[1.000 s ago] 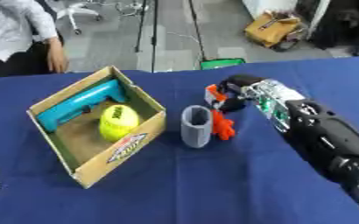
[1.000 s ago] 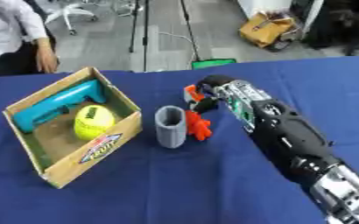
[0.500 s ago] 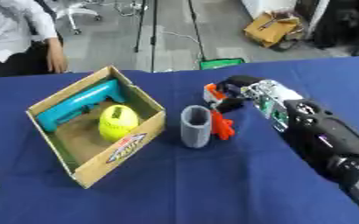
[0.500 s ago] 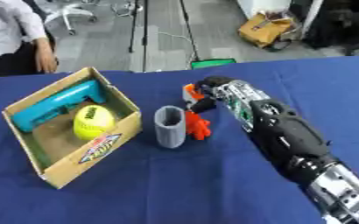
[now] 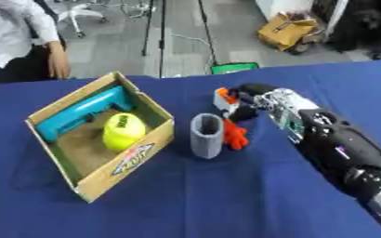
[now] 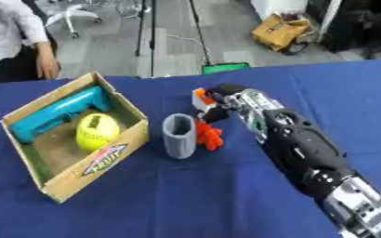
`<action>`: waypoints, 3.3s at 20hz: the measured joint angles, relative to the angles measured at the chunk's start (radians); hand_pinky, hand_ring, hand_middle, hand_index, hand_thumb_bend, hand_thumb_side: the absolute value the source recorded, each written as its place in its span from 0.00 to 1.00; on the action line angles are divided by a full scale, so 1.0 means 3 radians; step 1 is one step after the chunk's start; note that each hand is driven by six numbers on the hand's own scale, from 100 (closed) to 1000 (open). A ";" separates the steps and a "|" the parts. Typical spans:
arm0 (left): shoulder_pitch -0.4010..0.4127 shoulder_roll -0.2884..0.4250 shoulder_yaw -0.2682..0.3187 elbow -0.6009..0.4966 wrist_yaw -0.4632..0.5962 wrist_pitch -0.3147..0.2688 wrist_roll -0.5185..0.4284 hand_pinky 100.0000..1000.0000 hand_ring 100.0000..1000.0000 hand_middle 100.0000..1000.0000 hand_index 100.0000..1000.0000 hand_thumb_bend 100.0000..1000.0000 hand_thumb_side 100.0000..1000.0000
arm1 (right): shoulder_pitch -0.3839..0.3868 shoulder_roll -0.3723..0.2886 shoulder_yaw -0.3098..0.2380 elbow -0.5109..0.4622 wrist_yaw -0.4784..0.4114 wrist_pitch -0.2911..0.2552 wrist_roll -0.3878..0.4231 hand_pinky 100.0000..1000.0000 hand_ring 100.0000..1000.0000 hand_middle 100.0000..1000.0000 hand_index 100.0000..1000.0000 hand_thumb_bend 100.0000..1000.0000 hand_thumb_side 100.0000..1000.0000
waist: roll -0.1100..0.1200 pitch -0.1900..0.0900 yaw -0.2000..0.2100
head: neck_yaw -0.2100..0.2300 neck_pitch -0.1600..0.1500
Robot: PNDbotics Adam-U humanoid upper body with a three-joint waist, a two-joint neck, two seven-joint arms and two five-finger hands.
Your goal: Pick up objects on the table and place them in the box.
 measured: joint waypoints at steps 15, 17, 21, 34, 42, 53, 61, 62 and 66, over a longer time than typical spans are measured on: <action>0.0000 0.0000 -0.0006 0.0000 0.0001 0.0037 -0.0094 1.00 0.92 0.91 0.84 0.00 1.00 | -0.0035 -0.0089 0.0194 -0.0409 -0.0256 0.0133 -0.0123 0.78 0.90 0.87 1.00 0.09 0.84 | -0.0009 0.0012 -0.0035 | 0.0012 -0.0008; 0.0000 0.0000 -0.0007 0.0000 0.0001 0.0042 -0.0104 1.00 0.92 0.91 0.84 0.00 1.00 | -0.0038 -0.0102 0.0228 -0.0477 -0.0274 0.0177 -0.0152 0.79 0.91 0.88 1.00 0.10 0.84 | -0.0012 0.0012 -0.0035 | 0.0015 -0.0011; 0.0000 0.0000 -0.0020 0.0000 0.0004 0.0042 -0.0116 1.00 0.92 0.91 0.84 0.00 1.00 | -0.0038 -0.0102 0.0260 -0.0515 -0.0279 0.0234 -0.0194 0.81 0.92 0.90 1.00 0.08 0.85 | -0.0011 0.0012 -0.0017 | 0.0015 -0.0013; -0.0005 -0.0001 -0.0026 0.0000 0.0032 0.0036 -0.0152 1.00 0.92 0.90 0.84 0.00 1.00 | -0.0041 -0.0012 0.0146 -0.0220 0.0018 0.0088 -0.0184 0.87 0.95 0.92 1.00 0.23 0.93 | -0.0008 0.0047 0.0041 | -0.0057 -0.0058; -0.0005 -0.0026 -0.0028 0.0000 0.0056 0.0039 -0.0160 1.00 0.92 0.90 0.83 0.00 1.00 | -0.0041 0.0025 0.0006 -0.0049 0.0251 -0.0077 -0.0240 0.87 0.95 0.93 1.00 0.26 0.93 | -0.0008 0.0051 0.0040 | -0.0073 -0.0087; -0.0005 -0.0026 -0.0039 0.0000 0.0058 0.0047 -0.0176 1.00 0.91 0.90 0.83 0.00 1.00 | -0.0041 0.0049 -0.0041 0.0001 0.0293 -0.0165 -0.0410 0.85 0.95 0.93 1.00 0.23 0.90 | -0.0007 0.0056 0.0019 | -0.0069 -0.0100; -0.0005 -0.0026 -0.0044 0.0000 0.0058 0.0051 -0.0185 1.00 0.91 0.89 0.82 0.00 1.00 | -0.0032 0.0046 -0.0038 -0.0068 0.0214 0.0072 -0.0437 0.85 0.95 0.92 1.00 0.22 0.93 | -0.0005 0.0056 -0.0006 | -0.0037 -0.0130; -0.0005 -0.0026 -0.0044 0.0000 0.0059 0.0051 -0.0185 1.00 0.91 0.89 0.82 0.00 1.00 | -0.0032 0.0044 -0.0036 -0.0083 0.0209 0.0094 -0.0430 0.85 0.95 0.92 1.00 0.22 0.93 | -0.0005 0.0056 -0.0011 | -0.0030 -0.0135; -0.0005 -0.0026 -0.0044 0.0000 0.0062 0.0051 -0.0187 1.00 0.91 0.89 0.82 0.00 1.00 | -0.0032 0.0026 -0.0019 -0.0146 0.0183 0.0166 -0.0405 0.85 0.95 0.92 1.00 0.21 0.93 | -0.0003 0.0055 -0.0020 | -0.0009 -0.0154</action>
